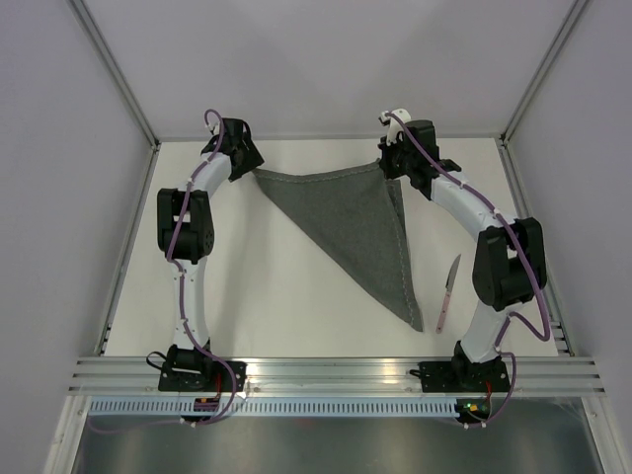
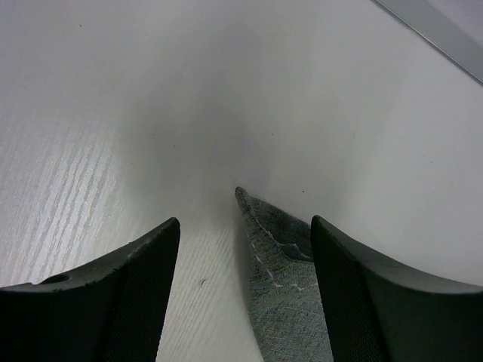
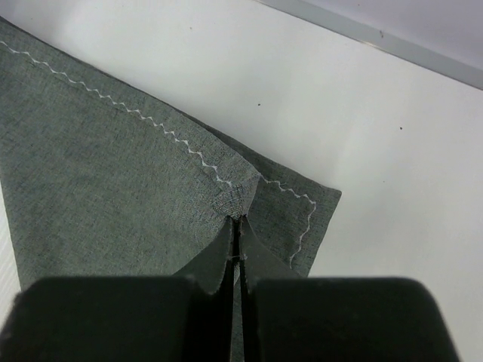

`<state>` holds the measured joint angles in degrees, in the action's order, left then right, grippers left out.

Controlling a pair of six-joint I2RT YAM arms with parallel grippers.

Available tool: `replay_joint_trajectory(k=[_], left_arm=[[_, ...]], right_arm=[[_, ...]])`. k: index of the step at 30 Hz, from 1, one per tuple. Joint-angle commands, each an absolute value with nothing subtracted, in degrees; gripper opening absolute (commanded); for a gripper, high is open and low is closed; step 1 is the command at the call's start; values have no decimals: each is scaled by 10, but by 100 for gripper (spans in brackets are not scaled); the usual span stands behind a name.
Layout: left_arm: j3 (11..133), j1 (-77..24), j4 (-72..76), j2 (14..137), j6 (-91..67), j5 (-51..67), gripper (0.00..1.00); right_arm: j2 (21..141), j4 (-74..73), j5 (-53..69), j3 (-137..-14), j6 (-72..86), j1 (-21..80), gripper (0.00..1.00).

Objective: Fold the napkin, place the utensils inside, and roll it up
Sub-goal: Fold the napkin at the center of the board.

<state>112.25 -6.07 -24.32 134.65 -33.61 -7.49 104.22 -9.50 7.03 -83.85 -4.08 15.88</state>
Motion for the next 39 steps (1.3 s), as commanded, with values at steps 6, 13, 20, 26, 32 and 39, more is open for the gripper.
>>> replay_joint_trajectory(k=[6,13,20,26,32,39], left_arm=[[1124,-57,-217,1318,-330,-44,80],[1093,-57,-174,1289,-334,-24,87],[1080,-57,-168,1278,-339,-19,88],[1056,-56,-159,1271,-339,-18,87],[1028,-57,-146,1260,-341,-6,88],[998,-56,-134,1242,-333,-3,88]], right_arm=[[1074,-69,53,-837,-44,147,0],[1102,-69,38,-841,-54,148,0],[1135,-70,17,-858,-62,148,0],[1164,-74,-9,-872,-70,147,1],[1191,-80,-35,-897,-82,142,12],[1223,-90,-26,-947,-98,125,35]])
